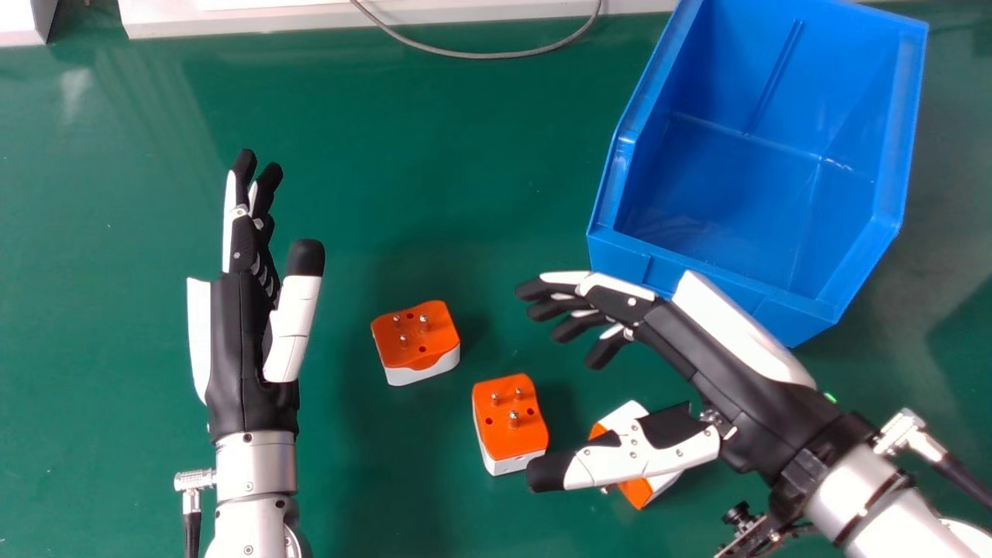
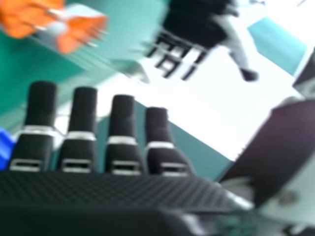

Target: Pick all objects and put in blue box

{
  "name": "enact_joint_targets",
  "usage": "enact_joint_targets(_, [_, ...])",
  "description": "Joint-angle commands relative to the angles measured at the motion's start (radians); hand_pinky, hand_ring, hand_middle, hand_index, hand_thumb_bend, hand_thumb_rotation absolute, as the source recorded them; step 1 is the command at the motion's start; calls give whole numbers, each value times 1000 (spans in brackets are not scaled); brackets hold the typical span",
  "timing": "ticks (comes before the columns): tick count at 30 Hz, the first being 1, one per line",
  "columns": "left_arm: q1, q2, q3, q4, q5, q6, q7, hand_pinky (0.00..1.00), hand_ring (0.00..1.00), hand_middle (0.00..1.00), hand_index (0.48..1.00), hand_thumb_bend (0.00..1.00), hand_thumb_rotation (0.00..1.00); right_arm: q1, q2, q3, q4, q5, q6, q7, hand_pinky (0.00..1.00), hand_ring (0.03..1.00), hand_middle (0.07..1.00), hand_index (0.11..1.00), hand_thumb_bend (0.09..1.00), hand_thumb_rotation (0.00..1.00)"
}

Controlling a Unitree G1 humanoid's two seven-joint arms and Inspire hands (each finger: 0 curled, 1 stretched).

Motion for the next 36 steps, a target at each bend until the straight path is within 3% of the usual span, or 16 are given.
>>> enact_joint_targets(1, [5, -4, -3, -17, 2, -19, 3, 1000, 982, 950, 967, 869, 878, 1, 12, -17, 5, 33, -48, -22, 554, 690, 751, 784, 805, 399])
enact_joint_targets(6, [5, -4, -1, -16, 0, -20, 2, 1000, 979, 949, 967, 872, 877, 4, 1, -14, 5, -21, -55, -43, 554, 688, 747, 776, 792, 379])
enact_joint_targets(8, [4, -3, -1, -15, -1, -20, 0, 1000, 979, 949, 968, 871, 877, 9, -15, -7, -24, -72, -12, -33, 569, 701, 754, 775, 799, 392])
enact_joint_targets(16, [2, 0, -1, -14, 5, -20, 6, 1000, 977, 946, 966, 880, 883, 34, -29, 65, -238, -463, 353, 102, 622, 765, 813, 798, 855, 479])
enact_joint_targets(21, [-1, -2, 1, -11, -1, -20, 0, 1000, 975, 944, 964, 880, 886, 17, 3, 124, -294, -647, 508, 207, 658, 812, 852, 820, 891, 474])
enact_joint_targets(28, [-4, -3, 1, -13, 0, -16, 1, 1000, 972, 943, 962, 885, 888, -7, 46, 157, -315, -758, 618, 316, 739, 909, 928, 869, 955, 417])
enact_joint_targets(32, [-10, -5, 0, -10, -6, -21, -8, 1000, 974, 945, 963, 886, 887, -17, 63, 161, -316, -780, 644, 351, 768, 950, 962, 890, 982, 386])
enact_joint_targets(36, [-15, -2, 0, -5, 4, -23, 3, 1000, 975, 946, 964, 882, 887, -36, 80, 177, -309, -823, 673, 399, 770, 969, 977, 899, 996, 346])
